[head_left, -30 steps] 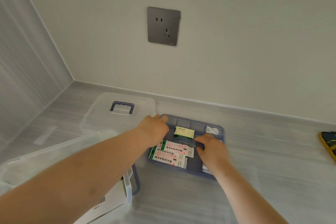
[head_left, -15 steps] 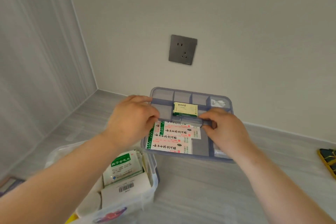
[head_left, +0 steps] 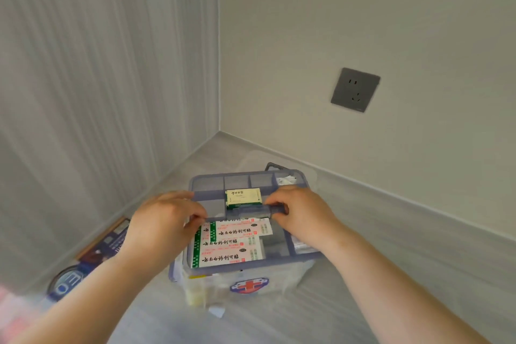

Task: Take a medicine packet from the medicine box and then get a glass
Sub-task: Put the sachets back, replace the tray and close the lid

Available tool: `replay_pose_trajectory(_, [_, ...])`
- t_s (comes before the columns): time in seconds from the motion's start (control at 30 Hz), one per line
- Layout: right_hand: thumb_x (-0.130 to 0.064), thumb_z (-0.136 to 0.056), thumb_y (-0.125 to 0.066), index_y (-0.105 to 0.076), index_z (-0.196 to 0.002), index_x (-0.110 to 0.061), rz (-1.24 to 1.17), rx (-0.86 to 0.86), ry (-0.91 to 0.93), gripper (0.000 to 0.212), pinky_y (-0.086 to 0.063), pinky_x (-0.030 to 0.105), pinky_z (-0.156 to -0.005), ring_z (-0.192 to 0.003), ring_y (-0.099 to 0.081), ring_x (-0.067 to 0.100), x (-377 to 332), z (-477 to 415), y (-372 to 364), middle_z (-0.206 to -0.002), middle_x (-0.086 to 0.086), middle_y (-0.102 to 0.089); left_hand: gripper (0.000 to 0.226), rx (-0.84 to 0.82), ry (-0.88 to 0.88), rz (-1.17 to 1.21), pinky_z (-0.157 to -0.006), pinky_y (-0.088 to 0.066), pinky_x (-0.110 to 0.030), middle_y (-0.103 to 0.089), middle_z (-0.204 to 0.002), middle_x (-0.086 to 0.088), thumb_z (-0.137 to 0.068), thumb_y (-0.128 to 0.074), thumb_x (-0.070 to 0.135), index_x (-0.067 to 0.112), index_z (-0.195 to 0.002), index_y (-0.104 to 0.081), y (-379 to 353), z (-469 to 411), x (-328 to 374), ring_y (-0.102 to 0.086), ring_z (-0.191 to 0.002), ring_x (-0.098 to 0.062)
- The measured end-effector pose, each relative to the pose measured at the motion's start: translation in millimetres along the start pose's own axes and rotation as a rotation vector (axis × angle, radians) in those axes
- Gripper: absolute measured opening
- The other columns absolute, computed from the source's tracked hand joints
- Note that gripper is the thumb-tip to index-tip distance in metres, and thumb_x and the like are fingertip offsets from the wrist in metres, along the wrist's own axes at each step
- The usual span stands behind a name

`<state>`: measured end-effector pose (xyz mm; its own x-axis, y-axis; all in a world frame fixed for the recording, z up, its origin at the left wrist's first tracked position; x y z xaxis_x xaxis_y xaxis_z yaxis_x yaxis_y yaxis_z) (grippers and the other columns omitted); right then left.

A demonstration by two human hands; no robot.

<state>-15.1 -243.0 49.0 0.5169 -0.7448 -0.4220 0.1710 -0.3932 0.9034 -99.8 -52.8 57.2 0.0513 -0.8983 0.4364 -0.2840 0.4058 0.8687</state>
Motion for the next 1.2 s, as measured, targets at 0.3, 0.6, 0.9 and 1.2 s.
replay_pose_trajectory(0.3, [-0.012,-0.085,-0.053,-0.062,-0.111,-0.020,0.046,-0.042,-0.045,0.029,-0.035,0.021,-0.071,-0.097,-0.059,0.019,-9,3,-24,-0.112,0.001,-0.066,0.015,0.032,-0.144,-0.044,-0.040,-0.049,-0.032,-0.072,-0.059,-0.005,-0.060,-0.062,0.006,0.015,-0.051,-0.069,-7,12,-19,-0.065,-0.052,-0.025])
replay_pose_trajectory(0.6, [-0.010,-0.085,-0.052,-0.062,-0.110,-0.017,0.059,-0.056,-0.095,0.028,-0.046,0.028,-0.082,-0.102,-0.058,0.020,-7,-4,-33,-0.116,0.003,-0.064,0.013,-0.022,-0.068,-0.027,-0.068,-0.038,-0.024,-0.072,-0.092,0.002,-0.080,-0.059,0.013,0.018,-0.080,-0.071,-24,-4,-31,-0.060,-0.087,-0.021])
replay_pose_trajectory(0.9, [-0.013,-0.088,-0.048,-0.056,-0.120,-0.018,0.047,-0.001,-0.054,0.033,-0.044,0.029,-0.092,-0.116,-0.050,0.020,-2,2,-41,-0.132,0.001,-0.052,0.020,0.054,-0.007,0.092,-0.077,-0.048,-0.036,-0.067,-0.110,-0.011,-0.074,-0.066,0.007,0.011,-0.094,-0.068,-35,7,-32,-0.059,-0.099,-0.031])
replay_pose_trajectory(1.2, [-0.011,-0.093,-0.041,-0.023,-0.141,-0.011,-0.390,0.144,-0.491,0.051,-0.019,0.033,-0.115,-0.139,-0.023,0.024,44,15,-42,-0.152,0.010,-0.024,0.062,-0.075,0.602,0.625,-0.084,-0.044,-0.032,-0.033,-0.144,-0.011,-0.088,-0.050,0.015,0.019,-0.139,-0.016,-59,17,-32,-0.047,-0.113,-0.028])
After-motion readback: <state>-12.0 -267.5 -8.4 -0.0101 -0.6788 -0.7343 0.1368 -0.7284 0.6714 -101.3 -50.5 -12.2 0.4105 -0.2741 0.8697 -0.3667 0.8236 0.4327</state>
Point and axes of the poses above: each hand's wrist, its own z-axis away from the middle knuckle, its own y-axis out of the back of the hand, x = y × z, the point moved 2 cm from there along -z, towards the middle knuckle
